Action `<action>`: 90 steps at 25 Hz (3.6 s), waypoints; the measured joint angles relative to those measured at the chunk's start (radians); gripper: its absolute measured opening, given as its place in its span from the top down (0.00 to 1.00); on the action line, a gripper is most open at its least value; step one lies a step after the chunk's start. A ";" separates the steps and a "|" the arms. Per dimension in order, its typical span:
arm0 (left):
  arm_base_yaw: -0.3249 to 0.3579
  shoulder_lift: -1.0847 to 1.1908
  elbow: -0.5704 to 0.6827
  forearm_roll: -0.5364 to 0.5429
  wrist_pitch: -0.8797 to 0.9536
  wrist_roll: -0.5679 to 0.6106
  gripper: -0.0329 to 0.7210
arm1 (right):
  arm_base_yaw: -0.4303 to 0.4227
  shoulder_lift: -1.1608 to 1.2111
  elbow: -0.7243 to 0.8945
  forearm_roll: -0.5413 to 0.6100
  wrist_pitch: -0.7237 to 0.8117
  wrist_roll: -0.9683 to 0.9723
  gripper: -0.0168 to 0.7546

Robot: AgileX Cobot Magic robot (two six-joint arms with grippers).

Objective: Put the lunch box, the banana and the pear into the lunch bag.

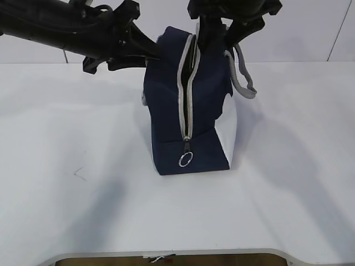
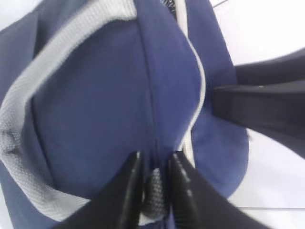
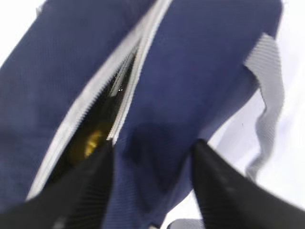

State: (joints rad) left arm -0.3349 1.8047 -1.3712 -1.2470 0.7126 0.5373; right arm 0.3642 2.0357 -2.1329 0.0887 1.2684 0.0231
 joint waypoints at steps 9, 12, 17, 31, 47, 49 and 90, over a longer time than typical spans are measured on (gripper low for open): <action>0.000 -0.035 0.000 -0.008 0.000 0.010 0.46 | 0.000 -0.053 0.000 0.050 -0.004 0.002 0.29; -0.001 -0.072 0.000 -0.001 0.000 0.013 0.44 | 0.000 -0.094 0.000 0.044 -0.004 -0.015 0.29; -0.001 -0.120 0.000 0.074 0.023 0.016 0.44 | 0.000 -0.165 0.000 0.016 -0.004 -0.050 0.29; -0.002 -0.161 0.000 0.405 0.442 -0.072 0.44 | 0.000 -0.535 0.468 0.003 -0.029 -0.054 0.34; -0.021 -0.347 0.000 1.013 0.518 -0.461 0.48 | 0.000 -0.859 1.114 0.097 -0.553 -0.056 0.34; -0.031 -0.390 0.000 1.021 0.522 -0.474 0.48 | 0.000 -0.842 1.114 0.101 -0.591 -0.056 0.35; -0.040 -0.521 0.000 1.031 0.536 -0.486 0.48 | 0.313 -0.472 1.855 -0.108 -2.260 -0.130 0.40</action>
State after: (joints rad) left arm -0.3744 1.2837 -1.3712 -0.2161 1.2491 0.0517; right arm 0.6770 1.5635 -0.2779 -0.0194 -0.9917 -0.1067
